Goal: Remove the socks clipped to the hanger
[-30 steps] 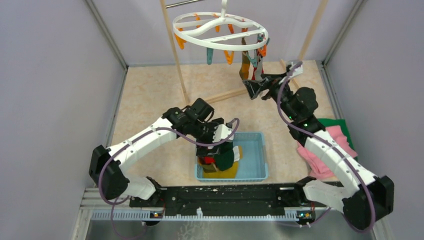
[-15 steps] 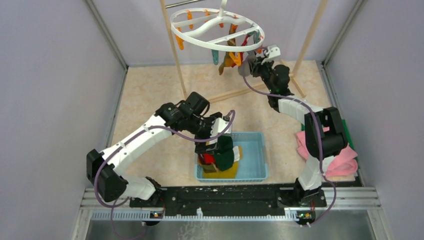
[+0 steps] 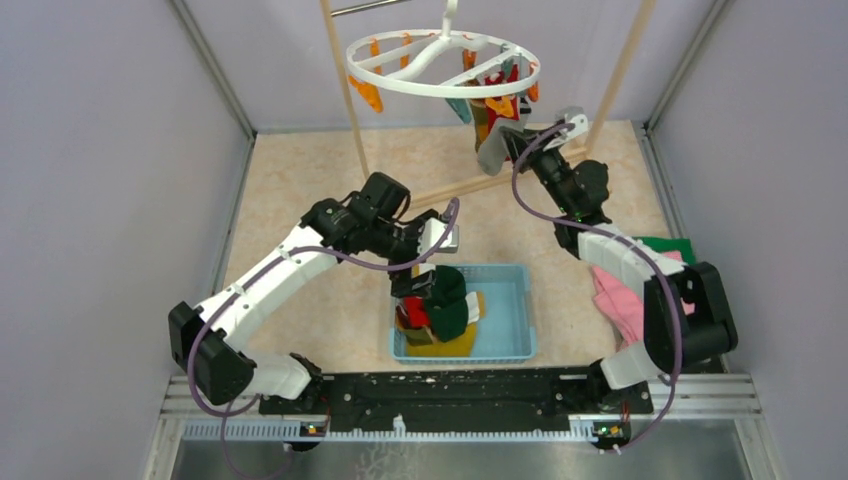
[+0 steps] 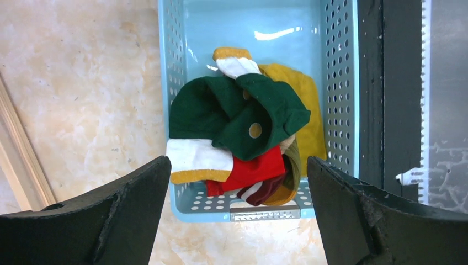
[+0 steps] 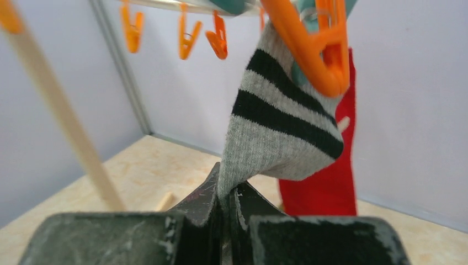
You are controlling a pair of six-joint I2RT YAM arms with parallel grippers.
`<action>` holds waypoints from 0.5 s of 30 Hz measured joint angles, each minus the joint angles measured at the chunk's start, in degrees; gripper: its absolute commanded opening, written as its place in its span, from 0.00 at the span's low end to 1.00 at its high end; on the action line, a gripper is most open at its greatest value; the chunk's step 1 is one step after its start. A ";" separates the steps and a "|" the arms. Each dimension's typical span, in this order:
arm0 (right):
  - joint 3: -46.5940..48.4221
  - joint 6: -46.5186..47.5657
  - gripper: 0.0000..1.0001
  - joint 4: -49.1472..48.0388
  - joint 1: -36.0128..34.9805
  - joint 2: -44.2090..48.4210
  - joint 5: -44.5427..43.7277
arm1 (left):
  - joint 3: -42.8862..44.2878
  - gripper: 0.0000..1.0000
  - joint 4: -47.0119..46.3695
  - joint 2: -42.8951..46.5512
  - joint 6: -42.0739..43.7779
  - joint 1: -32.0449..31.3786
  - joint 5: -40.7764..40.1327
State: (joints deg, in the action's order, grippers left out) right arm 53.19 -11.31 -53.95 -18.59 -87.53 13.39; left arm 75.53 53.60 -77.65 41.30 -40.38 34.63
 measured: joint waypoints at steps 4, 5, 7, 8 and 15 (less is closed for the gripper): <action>-6.36 -5.14 0.00 -1.11 -0.90 8.90 2.91 | 0.83 0.99 -1.36 0.00 -2.54 0.50 1.53; -7.67 -6.36 0.00 -1.18 -1.25 10.78 3.54 | 1.18 0.99 -1.68 0.00 -3.32 0.70 2.01; -9.55 -8.37 0.00 -1.11 -2.25 13.66 4.59 | 1.79 0.99 -2.64 0.00 -4.79 1.20 2.89; -10.25 -9.29 0.00 -0.87 -3.02 14.84 5.14 | 2.10 0.99 -3.08 0.00 -5.44 1.55 3.34; -11.67 -15.65 0.00 2.29 -10.27 20.87 10.16 | 5.77 0.99 -8.02 -0.37 -12.31 6.97 8.96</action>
State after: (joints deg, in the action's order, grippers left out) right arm 41.52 -26.96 -51.66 -28.86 -66.65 23.55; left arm 81.30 45.58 -78.02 28.99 -33.41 43.59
